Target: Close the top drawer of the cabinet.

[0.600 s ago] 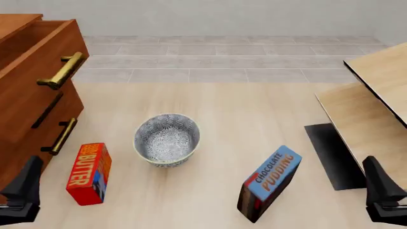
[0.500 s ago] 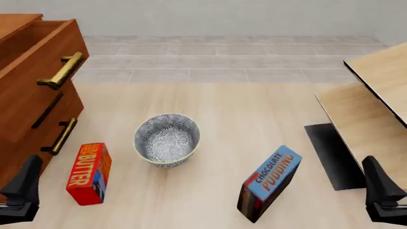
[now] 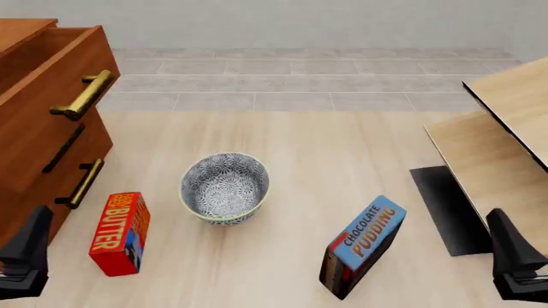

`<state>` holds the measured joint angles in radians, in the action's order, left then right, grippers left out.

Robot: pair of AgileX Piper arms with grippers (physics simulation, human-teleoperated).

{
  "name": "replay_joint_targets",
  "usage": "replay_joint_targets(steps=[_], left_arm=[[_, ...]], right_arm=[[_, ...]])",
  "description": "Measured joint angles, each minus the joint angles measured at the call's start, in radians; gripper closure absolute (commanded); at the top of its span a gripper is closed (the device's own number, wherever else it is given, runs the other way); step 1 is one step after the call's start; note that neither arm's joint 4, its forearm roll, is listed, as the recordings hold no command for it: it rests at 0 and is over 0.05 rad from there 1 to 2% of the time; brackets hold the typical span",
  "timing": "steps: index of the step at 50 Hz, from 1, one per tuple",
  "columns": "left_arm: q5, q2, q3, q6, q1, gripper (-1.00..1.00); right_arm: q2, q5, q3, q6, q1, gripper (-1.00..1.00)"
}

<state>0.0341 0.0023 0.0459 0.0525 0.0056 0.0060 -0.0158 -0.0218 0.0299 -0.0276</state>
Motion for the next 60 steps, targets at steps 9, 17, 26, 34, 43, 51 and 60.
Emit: replay_joint_targets(steps=[9, 17, 26, 34, 43, 51, 60], left_arm=[[0.003, -0.001, 0.024, 0.079, -0.036, -1.00], [-0.003, -0.001, 0.035, 0.186, -0.072, -1.00], [-0.018, -0.001, 0.034, 0.298, -0.113, -1.00], [-0.036, 0.000, 0.024, 0.391, -0.143, -1.00], [-0.097, 0.038, 0.016, 0.494, -0.174, -1.00], [-0.182, 0.109, 0.022, 0.569, -0.196, -1.00], [-0.318, 0.225, 0.018, 0.649, -0.212, -1.00]], right_arm=[[0.005, -0.006, -0.002, -0.003, -0.007, -1.00], [0.016, -0.011, -0.007, -0.007, -0.016, -1.00], [0.022, -0.019, -0.016, -0.011, -0.024, -1.00], [0.019, -0.031, -0.026, -0.013, -0.025, -1.00], [0.011, -0.052, -0.037, -0.016, -0.020, -1.00], [0.004, -0.060, -0.037, -0.022, -0.014, -1.00], [-0.001, -0.059, -0.020, -0.028, -0.015, -1.00]])
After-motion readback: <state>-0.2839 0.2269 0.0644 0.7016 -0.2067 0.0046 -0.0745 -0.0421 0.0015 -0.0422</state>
